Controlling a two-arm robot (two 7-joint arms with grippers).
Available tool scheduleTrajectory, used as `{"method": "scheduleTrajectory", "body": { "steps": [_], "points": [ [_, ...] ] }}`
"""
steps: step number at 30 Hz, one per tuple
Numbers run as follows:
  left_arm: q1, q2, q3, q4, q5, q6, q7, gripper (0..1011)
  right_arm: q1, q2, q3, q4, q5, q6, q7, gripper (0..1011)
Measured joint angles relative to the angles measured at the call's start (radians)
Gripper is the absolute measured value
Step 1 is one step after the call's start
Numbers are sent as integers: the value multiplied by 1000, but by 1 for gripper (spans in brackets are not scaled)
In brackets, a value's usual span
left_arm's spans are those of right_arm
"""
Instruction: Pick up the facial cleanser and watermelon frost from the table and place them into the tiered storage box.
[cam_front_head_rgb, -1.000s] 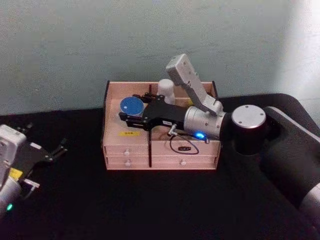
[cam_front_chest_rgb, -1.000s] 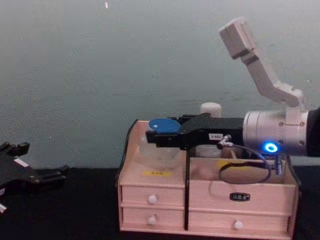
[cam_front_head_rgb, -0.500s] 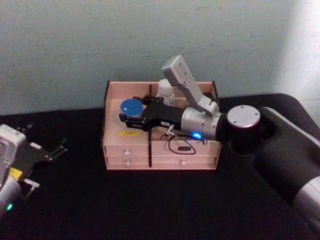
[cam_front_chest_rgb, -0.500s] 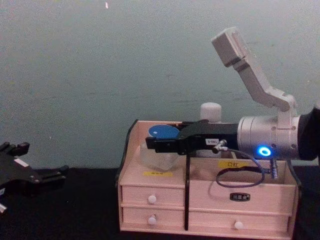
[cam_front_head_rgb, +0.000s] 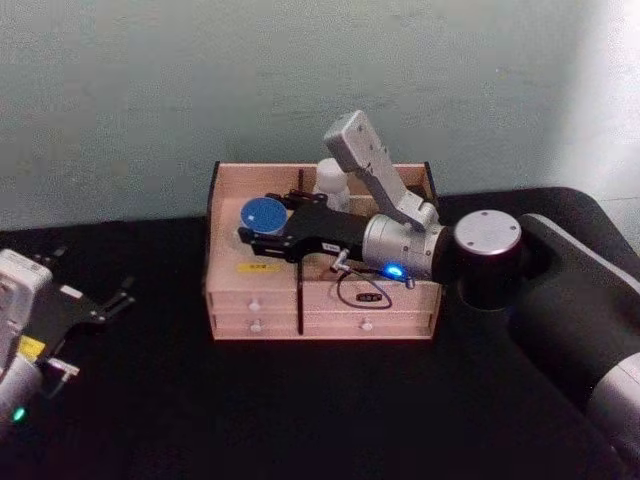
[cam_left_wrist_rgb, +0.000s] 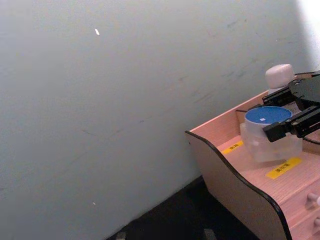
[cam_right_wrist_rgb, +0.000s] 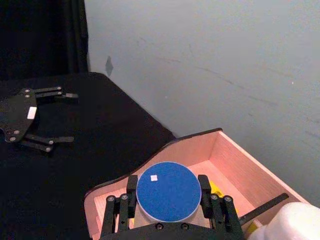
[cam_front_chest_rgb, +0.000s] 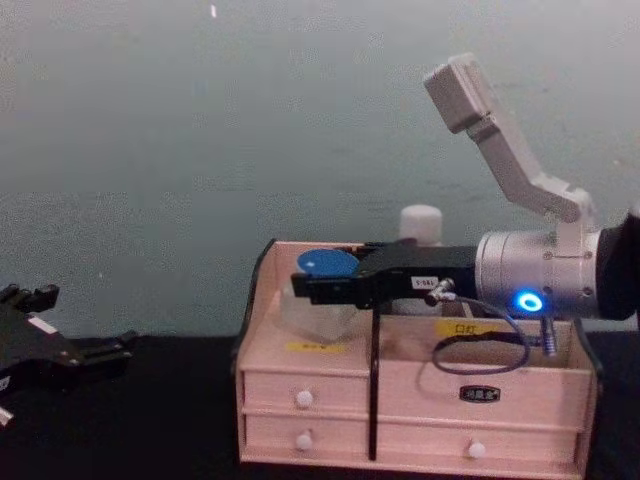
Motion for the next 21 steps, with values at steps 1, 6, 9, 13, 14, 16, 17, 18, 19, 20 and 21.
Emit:
{"method": "scheduleTrajectory", "body": {
  "steps": [1, 6, 9, 13, 14, 16, 17, 18, 19, 20, 21],
  "points": [
    [0, 0, 0, 0, 0, 0, 0, 1001, 0, 0, 0, 0, 0, 0, 0, 726],
    [0, 0, 0, 0, 0, 0, 0, 1001, 0, 0, -1, -1, 1, -1, 1, 760],
    [0, 0, 0, 0, 0, 0, 0, 1001, 0, 0, -1, -2, 2, -1, 1, 838],
    [0, 0, 0, 0, 0, 0, 0, 1002, 0, 1, -1, -2, 2, -1, 1, 942],
    [0, 0, 0, 0, 0, 0, 0, 1001, 0, 1, -1, -2, 2, -1, 2, 954],
    [0, 0, 0, 0, 0, 0, 0, 1001, 0, 1, -1, -2, 2, -1, 2, 1002],
    [0, 0, 0, 0, 0, 0, 0, 1001, -1, 1, -1, -3, 3, -1, 2, 1002],
    [0, 0, 0, 0, 0, 0, 0, 1001, -1, 1, -1, -3, 3, -1, 2, 1003],
    [0, 0, 0, 0, 0, 0, 0, 1001, -1, 1, -1, -3, 3, -1, 2, 1003],
    [0, 0, 0, 0, 0, 0, 0, 1001, -1, 1, -1, -3, 3, -1, 2, 1002],
    [0, 0, 0, 0, 0, 0, 0, 1001, -1, 1, -1, -3, 3, -1, 2, 1002]
  ]
}}
